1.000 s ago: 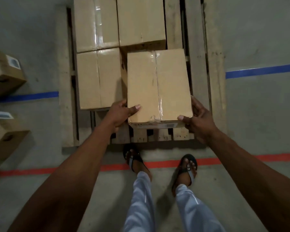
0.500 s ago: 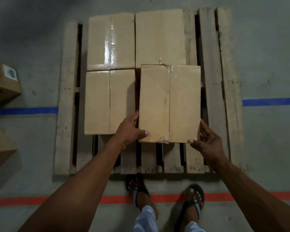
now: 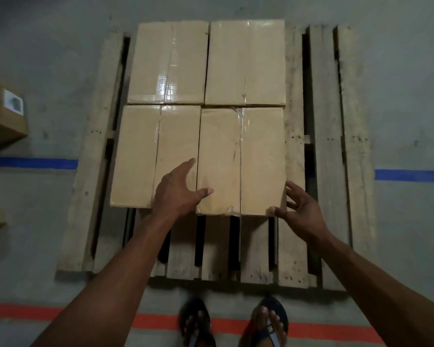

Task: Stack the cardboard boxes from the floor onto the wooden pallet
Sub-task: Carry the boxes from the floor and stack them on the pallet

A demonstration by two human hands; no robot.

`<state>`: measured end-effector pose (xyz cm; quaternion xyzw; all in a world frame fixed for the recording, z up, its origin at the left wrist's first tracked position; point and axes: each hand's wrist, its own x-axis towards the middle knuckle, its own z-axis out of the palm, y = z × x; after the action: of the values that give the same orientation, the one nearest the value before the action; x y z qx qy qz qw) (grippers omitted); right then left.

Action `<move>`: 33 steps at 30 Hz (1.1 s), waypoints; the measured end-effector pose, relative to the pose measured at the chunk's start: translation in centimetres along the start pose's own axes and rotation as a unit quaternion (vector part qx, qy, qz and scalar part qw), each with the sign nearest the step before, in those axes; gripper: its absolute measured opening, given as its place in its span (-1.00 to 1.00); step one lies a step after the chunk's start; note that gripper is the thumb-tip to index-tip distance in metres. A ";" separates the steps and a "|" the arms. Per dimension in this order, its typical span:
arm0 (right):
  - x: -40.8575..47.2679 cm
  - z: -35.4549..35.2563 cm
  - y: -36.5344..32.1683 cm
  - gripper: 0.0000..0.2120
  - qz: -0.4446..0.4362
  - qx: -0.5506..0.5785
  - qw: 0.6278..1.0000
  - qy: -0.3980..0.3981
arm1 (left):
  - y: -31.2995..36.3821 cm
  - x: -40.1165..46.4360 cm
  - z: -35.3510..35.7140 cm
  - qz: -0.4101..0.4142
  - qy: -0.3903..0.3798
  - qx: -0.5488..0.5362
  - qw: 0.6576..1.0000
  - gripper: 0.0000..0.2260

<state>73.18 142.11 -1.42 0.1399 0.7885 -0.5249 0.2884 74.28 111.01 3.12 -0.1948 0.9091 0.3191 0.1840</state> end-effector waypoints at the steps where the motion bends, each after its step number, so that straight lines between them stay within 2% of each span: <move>1: 0.3 -0.2 -0.6 -0.07 -0.001 -0.035 0.999 0.003 | -0.5 0.2 0.1 0.002 0.003 0.038 0.999 0.02; 3: 1.5 -0.3 -2.4 -0.04 -0.017 -0.071 0.997 0.019 | -1.8 1.2 0.6 0.008 -0.034 0.117 0.993 0.23; 6: 4.1 0.7 -5.5 0.05 -0.066 -0.133 0.988 0.030 | -3.1 2.3 1.6 0.026 -0.121 0.240 0.963 0.52; 9: 6.8 2.6 -6.8 0.18 -0.066 -0.217 0.974 0.025 | -4.3 2.3 2.8 0.054 -0.141 0.316 0.937 0.65; 12: 8.7 3.7 -6.2 0.20 -0.058 -0.278 0.958 0.028 | -5.3 2.9 3.9 0.082 -0.094 0.351 0.928 0.59; 17: 10.4 4.2 -5.7 0.24 -0.080 -0.279 0.955 0.060 | -5.7 3.6 4.1 0.118 -0.023 0.364 0.924 0.42; 25: 8.7 4.3 -8.0 0.22 -0.020 -0.246 0.966 0.080 | -5.7 3.8 3.8 0.156 -0.020 0.384 0.910 0.36; 33: 8.3 3.6 -7.4 0.32 -0.055 -0.233 0.966 0.093 | -5.0 3.9 4.0 0.172 -0.015 0.397 0.901 0.33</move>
<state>63.83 135.14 -1.92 0.0731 0.9188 -0.3267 0.2090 74.17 109.13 -4.15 0.0590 0.9769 -0.0391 0.2016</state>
